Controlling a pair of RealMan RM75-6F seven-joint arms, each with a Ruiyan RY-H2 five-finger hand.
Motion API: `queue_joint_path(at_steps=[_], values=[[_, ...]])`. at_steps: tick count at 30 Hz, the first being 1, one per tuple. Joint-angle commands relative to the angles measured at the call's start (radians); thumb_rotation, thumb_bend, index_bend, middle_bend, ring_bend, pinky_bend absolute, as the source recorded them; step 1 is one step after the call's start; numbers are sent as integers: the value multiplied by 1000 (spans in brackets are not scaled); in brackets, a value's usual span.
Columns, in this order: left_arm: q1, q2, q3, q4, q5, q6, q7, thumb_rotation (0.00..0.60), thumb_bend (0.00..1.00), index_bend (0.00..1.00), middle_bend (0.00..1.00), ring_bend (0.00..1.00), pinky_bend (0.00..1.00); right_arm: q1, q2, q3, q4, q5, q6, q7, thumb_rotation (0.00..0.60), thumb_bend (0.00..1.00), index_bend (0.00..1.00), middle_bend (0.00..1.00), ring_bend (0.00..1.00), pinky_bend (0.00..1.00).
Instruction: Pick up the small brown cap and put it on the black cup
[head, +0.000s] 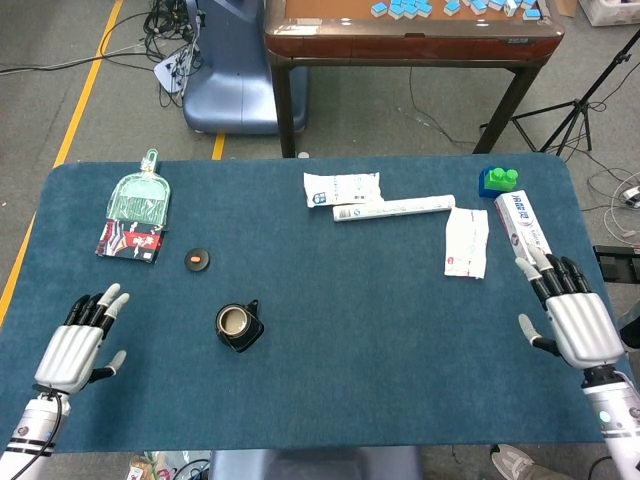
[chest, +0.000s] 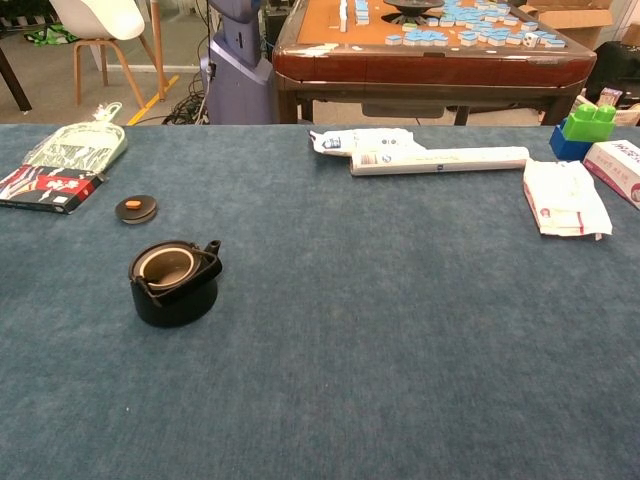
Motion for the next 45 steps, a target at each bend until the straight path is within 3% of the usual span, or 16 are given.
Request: queue_joint_path(at_steps=[1, 10, 21, 37, 45], values=[[-21, 11, -8, -13, -24, -29, 18, 600, 315, 100, 0, 0, 0, 20, 9, 11, -9, 14, -23, -2, 600, 413, 11, 0, 0, 0], [-103, 10, -49, -8, -33, -107, -16, 600, 317, 211, 0, 0, 0, 81, 17, 45, -28, 64, -81, -41, 600, 413, 11, 0, 0, 0], [-221, -43, -97, 67, -151, -227, 95, 600, 321, 214, 0, 0, 0, 152, 43, 91, -93, 150, -134, -114, 600, 413, 11, 0, 0, 0], [-386, -123, -127, 241, -242, -425, 56, 600, 321, 201, 0, 0, 0, 230, 38, 118, -84, 258, -193, -155, 600, 413, 11, 0, 0, 0], [-466, -140, -136, 314, -231, -515, -8, 600, 323, 202, 0, 0, 0, 260, 32, 121, -89, 307, -203, -193, 600, 412, 11, 0, 0, 0]])
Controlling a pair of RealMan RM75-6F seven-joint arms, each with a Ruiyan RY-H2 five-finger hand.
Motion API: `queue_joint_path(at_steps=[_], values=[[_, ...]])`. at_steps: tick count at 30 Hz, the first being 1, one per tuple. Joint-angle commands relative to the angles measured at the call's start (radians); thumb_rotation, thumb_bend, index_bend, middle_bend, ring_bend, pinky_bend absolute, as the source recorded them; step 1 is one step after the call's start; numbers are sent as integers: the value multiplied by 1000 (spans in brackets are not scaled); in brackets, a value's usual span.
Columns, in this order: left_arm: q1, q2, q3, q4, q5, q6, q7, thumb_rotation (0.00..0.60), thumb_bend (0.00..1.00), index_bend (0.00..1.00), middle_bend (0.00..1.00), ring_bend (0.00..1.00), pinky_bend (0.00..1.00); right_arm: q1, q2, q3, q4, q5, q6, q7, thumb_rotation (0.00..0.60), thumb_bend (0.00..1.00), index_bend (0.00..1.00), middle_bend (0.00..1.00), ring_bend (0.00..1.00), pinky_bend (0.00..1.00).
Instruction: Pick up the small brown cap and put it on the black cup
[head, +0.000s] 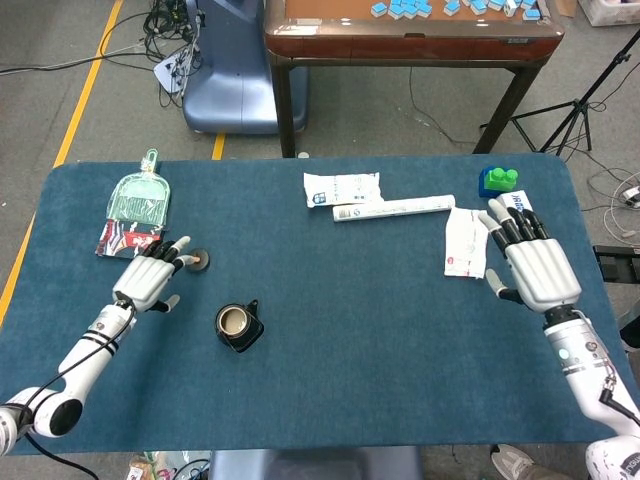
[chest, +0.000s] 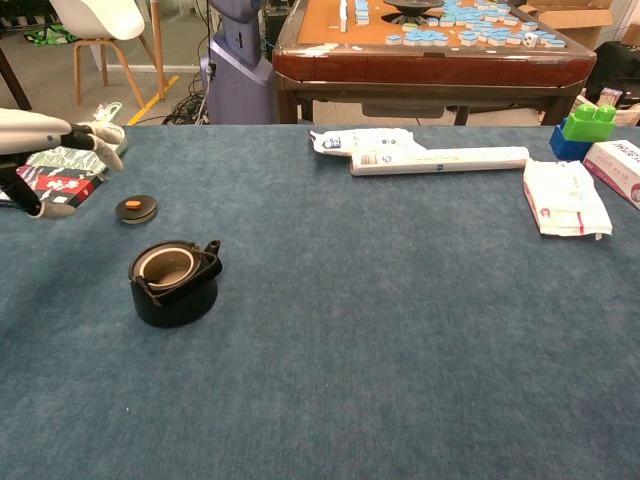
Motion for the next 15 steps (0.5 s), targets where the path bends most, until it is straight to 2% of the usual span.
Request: queue_joint_path(at_steps=[1, 15], values=[[-31, -10, -3, 26, 6, -35, -24, 600, 324, 202, 0, 0, 0, 14, -4, 3, -2, 18, -7, -14, 600, 412, 11, 0, 0, 0], [-179, -110, -9, 230, 51, -158, -107, 600, 324, 205, 0, 0, 0, 70, -33, 9, 47, 101, -39, -38, 600, 413, 11, 0, 0, 0]])
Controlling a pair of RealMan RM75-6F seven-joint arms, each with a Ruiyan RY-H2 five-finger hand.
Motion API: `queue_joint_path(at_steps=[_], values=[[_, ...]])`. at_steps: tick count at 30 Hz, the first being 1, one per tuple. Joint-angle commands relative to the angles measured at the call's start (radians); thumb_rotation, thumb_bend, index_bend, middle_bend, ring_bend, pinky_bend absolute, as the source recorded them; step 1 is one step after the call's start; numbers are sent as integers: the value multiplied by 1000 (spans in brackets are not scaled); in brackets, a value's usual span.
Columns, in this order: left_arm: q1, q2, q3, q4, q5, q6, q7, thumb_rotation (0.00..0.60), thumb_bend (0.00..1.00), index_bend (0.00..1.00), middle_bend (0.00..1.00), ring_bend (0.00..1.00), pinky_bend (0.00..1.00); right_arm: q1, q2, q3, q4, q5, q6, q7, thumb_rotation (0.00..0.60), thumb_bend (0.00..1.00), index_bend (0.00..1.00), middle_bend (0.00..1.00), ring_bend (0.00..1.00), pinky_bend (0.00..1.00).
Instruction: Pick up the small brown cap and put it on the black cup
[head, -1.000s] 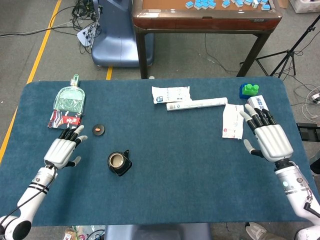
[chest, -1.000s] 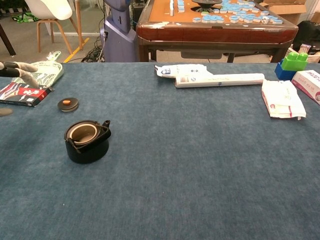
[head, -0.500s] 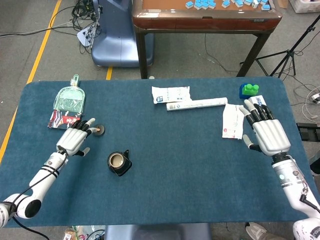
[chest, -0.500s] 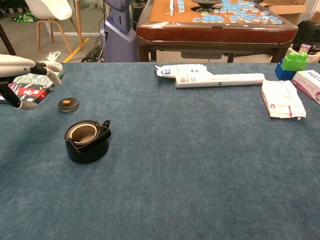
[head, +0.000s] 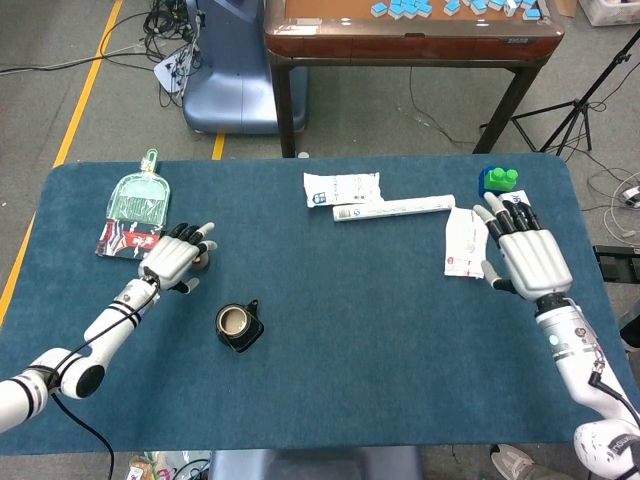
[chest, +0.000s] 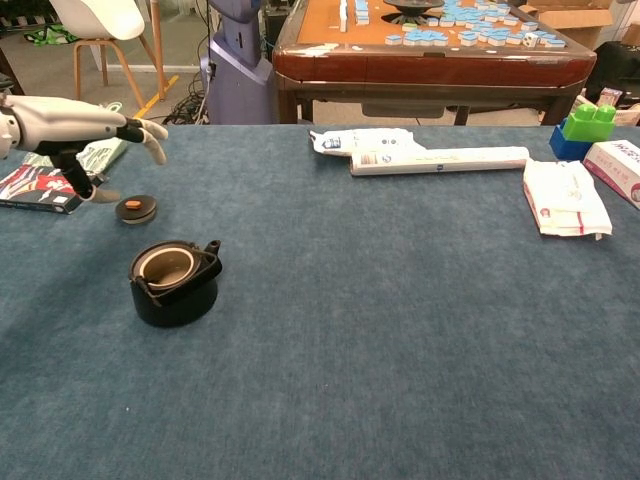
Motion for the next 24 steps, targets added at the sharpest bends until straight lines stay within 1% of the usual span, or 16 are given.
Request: queue_joint_path(at_steps=[1, 7, 12, 20, 24], values=[[-34, -28, -2, 51, 19, -28, -35, 600, 324, 205, 0, 0, 0, 8, -6, 0, 12, 12, -6, 0, 600, 413, 11, 0, 0, 0], [-86, -70, 2, 158, 62, -83, -132, 600, 325, 205, 0, 0, 0, 24, -16, -7, 29, 36, -10, -19, 600, 413, 11, 0, 0, 0], [-117, -103, 17, 252, 95, -127, -220, 600, 324, 203, 0, 0, 0, 36, -20, -9, 27, 53, -5, -39, 600, 413, 11, 0, 0, 0], [-126, -136, 52, 353, 141, -148, -342, 600, 324, 168, 0, 0, 0, 56, -26, -13, 9, 72, 4, -77, 600, 413, 11, 0, 0, 0], [-120, -146, 69, 381, 158, -140, -380, 600, 325, 163, 0, 0, 0, 64, -30, -16, 2, 79, 8, -89, 600, 413, 11, 0, 0, 0]])
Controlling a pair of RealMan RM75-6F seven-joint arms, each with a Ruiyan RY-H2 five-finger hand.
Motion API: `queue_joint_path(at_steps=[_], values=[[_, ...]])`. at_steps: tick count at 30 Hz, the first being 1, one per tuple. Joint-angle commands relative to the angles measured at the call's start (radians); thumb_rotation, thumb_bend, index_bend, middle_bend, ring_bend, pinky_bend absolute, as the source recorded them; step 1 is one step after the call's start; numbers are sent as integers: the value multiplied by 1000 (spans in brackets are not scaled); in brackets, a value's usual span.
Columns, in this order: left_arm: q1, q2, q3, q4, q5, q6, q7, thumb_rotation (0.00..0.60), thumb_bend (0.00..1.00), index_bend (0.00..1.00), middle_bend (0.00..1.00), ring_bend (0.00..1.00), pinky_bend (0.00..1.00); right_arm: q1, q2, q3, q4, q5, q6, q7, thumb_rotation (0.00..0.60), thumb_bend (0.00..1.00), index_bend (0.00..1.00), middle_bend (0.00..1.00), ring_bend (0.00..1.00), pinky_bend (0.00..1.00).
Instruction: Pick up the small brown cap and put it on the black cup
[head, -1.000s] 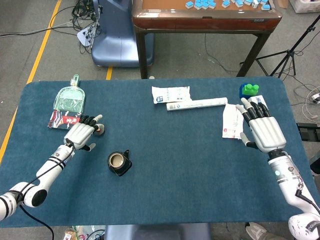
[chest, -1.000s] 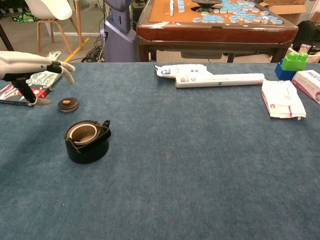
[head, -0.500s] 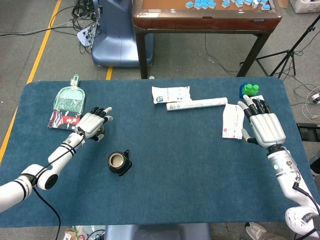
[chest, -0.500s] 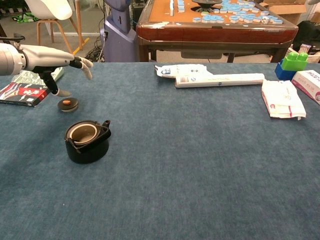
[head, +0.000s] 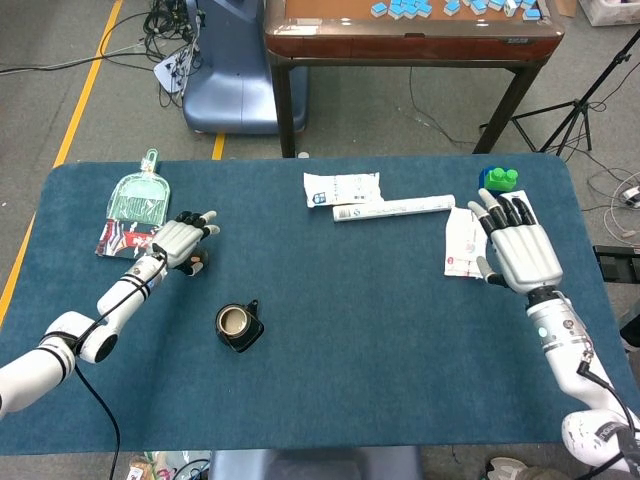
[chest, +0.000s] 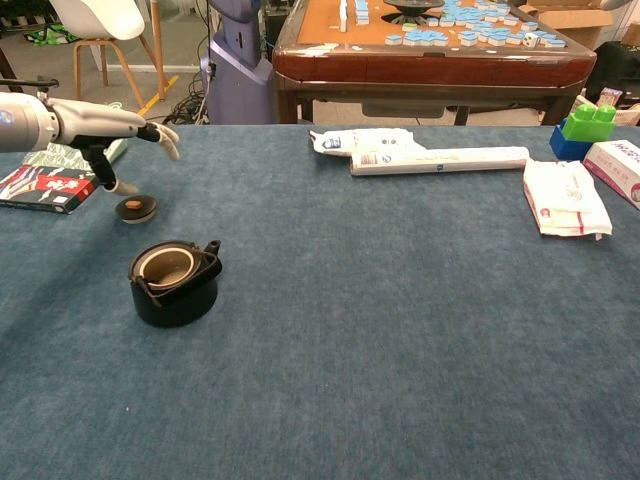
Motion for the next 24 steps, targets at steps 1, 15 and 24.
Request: queue_joint_path(at_steps=[1, 15, 24], values=[[5, -11, 17, 23, 17, 6, -27, 600, 325, 161, 0, 0, 0, 4, -3, -3, -3, 2, 2, -5, 600, 413, 11, 0, 0, 0], [17, -46, 55, 87, 49, 38, -90, 600, 324, 157, 0, 0, 0, 6, 0, -23, -15, -2, 14, -12, 600, 414, 11, 0, 0, 0], [18, -73, 77, 147, 71, 40, -147, 600, 324, 158, 0, 0, 0, 17, -6, -28, -10, 7, 9, -19, 600, 415, 11, 0, 0, 0]])
